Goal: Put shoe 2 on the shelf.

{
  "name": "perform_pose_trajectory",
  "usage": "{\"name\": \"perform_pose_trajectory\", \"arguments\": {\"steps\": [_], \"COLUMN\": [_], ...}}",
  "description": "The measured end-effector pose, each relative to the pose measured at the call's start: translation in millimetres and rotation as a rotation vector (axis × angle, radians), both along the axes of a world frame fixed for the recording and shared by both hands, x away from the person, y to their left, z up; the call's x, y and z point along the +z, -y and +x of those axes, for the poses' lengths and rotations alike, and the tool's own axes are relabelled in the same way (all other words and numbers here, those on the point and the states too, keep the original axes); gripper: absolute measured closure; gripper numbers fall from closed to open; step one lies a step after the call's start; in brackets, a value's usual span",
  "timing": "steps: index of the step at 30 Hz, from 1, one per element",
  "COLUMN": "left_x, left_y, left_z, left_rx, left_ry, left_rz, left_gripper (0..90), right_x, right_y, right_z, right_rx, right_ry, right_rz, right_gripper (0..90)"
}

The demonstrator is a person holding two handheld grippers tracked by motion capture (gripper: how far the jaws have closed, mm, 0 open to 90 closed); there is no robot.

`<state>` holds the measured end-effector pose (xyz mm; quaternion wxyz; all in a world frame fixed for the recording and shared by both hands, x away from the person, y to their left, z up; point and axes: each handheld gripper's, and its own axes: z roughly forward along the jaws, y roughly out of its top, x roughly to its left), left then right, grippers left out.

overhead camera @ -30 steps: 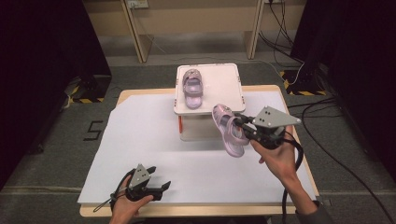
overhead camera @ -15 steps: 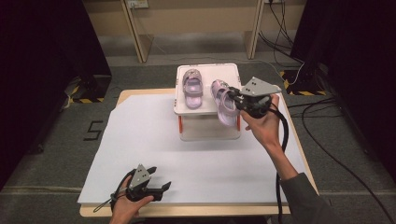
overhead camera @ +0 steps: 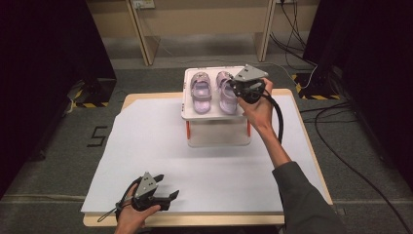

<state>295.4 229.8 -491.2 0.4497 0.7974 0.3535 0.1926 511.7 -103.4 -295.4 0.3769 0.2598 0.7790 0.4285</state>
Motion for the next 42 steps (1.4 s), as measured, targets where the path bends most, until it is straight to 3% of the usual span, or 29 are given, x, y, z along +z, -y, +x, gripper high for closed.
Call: {"name": "perform_pose_trajectory", "arguments": {"steps": [4, 10, 12, 14, 19, 22, 23, 24, 25, 27, 28, 29, 31, 32, 33, 35, 36, 42], "left_x": [0.6, 1.0, 1.1, 1.1, 1.1, 0.9, 0.9, 1.0, 1.0, 0.8, 0.7, 0.6, 0.6, 0.6, 0.5, 0.5, 0.4, 0.2], "left_y": [-0.4, -0.7, -0.7, -0.6, -0.6, -0.6, -0.6, -0.6, -0.7, -0.8, -0.8, -0.8, -0.5, -0.5, -0.5, -0.8, -0.9, -1.4], "left_z": [-0.5, -0.9, -0.9, -1.0, -1.1, -1.0, -1.2, -1.3, -1.3, -1.1, -1.0, -1.0, -1.2, -1.2, -1.2, -1.0, -1.0, -0.6], "left_rx": [0.001, 0.000, -0.002, -0.003, -0.002, -0.002, -0.003, -0.003, -0.002, 0.000, 0.000, 0.001, 0.002, 0.002, 0.002, 0.004, 0.006, 0.009], "left_ry": [0.000, 0.003, 0.004, 0.004, 0.005, 0.004, 0.005, 0.005, 0.005, 0.004, 0.003, 0.002, 0.004, 0.004, 0.003, -0.001, 0.001, 0.001], "left_rz": [0.000, -0.005, -0.002, -0.002, 0.000, 0.000, 0.001, 0.000, -0.001, -0.002, -0.001, -0.001, 0.000, 0.000, 0.001, 0.001, 0.002, 0.003], "left_gripper": [18.8, 18.8, 18.8, 18.8, 18.8, 18.9, 18.8, 18.8, 18.8, 18.8, 18.8, 18.8, 18.8, 18.8, 18.8, 18.8, 18.8, 18.8], "right_x": [-3.5, -7.5, -10.1, -10.1, -13.6, -13.4, -13.0, -11.1, -11.1, -9.6, -5.8, -5.8, -0.1, -0.1, 3.5, 5.1, 5.8, 0.0], "right_y": [-10.7, -17.4, -21.0, -22.7, -30.2, -31.4, -30.8, -28.3, -28.3, -26.0, -23.0, -23.0, -16.9, -16.9, -12.5, -9.7, -5.3, 5.8], "right_z": [14.7, 23.8, 26.6, 25.6, 23.7, 22.9, 23.3, 23.6, 23.6, 21.7, 17.6, 17.6, 10.1, 10.1, 4.0, 1.2, -5.0, -19.8], "right_rx": [-0.021, -0.034, -0.023, -0.027, -0.002, -0.010, -0.017, -0.030, -0.030, -0.030, -0.031, -0.031, -0.023, -0.023, -0.022, -0.020, -0.008, 0.031], "right_ry": [-0.011, -0.027, -0.020, -0.028, -0.014, -0.014, -0.018, -0.029, -0.029, -0.060, -0.050, -0.050, -0.055, -0.055, -0.063, -0.060, -0.078, -0.103], "right_rz": [-0.036, -0.045, -0.078, -0.077, -0.141, -0.142, -0.136, -0.119, -0.119, -0.066, -0.046, -0.046, 0.020, 0.020, 0.075, 0.100, 0.142, 0.193], "right_gripper": [83.6, 83.3, 83.1, 83.0, 80.5, 75.6, 72.1, 63.0, 63.0, 56.5, 52.8, 52.8, 50.0, 50.0, 48.9, 48.5, 47.1, 43.9]}}
